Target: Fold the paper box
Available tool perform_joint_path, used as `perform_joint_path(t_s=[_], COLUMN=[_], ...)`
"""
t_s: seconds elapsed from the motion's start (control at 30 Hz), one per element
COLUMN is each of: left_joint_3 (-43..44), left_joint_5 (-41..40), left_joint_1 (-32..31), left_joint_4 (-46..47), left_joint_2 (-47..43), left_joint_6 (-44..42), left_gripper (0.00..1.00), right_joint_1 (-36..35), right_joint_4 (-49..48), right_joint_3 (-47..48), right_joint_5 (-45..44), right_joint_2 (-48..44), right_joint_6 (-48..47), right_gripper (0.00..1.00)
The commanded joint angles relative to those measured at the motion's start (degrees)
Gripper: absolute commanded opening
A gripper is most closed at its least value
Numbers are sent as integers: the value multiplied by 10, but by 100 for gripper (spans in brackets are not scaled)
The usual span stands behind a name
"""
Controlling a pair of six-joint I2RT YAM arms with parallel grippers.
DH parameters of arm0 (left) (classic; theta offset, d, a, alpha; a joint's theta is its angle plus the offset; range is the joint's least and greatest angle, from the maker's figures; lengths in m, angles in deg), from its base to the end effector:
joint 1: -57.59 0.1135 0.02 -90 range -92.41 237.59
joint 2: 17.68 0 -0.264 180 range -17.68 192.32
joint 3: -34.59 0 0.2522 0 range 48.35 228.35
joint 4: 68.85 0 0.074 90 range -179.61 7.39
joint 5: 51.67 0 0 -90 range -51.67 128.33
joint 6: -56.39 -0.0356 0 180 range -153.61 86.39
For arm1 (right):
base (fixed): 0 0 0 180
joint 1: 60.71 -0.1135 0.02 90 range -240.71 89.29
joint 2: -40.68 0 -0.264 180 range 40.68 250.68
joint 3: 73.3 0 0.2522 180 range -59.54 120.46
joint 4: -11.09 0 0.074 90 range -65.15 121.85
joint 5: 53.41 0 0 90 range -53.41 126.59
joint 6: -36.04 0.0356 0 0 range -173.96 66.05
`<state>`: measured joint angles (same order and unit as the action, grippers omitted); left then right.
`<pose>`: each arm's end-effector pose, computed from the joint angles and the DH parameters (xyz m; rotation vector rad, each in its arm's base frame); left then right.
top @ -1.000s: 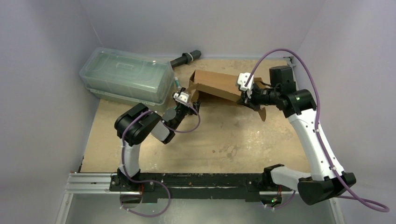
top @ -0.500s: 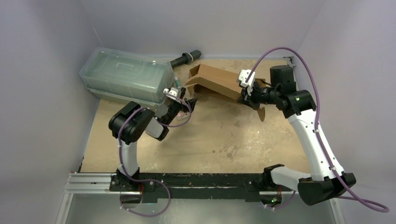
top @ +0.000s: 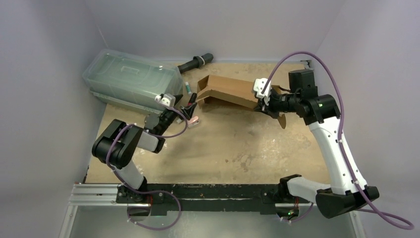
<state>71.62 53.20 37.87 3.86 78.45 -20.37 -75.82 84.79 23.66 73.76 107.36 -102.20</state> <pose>0.2634 -0.1041 0.1851 0.3005 1.3381 -0.6571 0.1949 0.0749 0.4127 -1.4001 1.6739 0.4310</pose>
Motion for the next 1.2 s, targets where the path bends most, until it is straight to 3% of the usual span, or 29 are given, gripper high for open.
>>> perform_joint_path(t_s=[0.0, 0.27, 0.7, 0.97, 1.17], left_joint_3=[41, 73, 171, 232, 235], left_joint_5=[43, 114, 181, 123, 54], left_joint_1=[11, 11, 5, -14, -30], left_joint_4=[80, 90, 59, 16, 51], left_joint_2=[21, 56, 122, 161, 178], left_joint_6=[-27, -49, -51, -100, -120], left_gripper=[78, 78, 74, 73, 72], right_joint_1=[-3, -3, -3, -3, -3], right_joint_4=[51, 109, 95, 128, 111], right_joint_3=[43, 61, 120, 171, 159], right_joint_5=[27, 33, 61, 97, 99], right_joint_2=[-9, -16, 30, 92, 103], right_joint_6=[-29, -69, -52, -59, -45], right_gripper=[0, 0, 0, 0, 0])
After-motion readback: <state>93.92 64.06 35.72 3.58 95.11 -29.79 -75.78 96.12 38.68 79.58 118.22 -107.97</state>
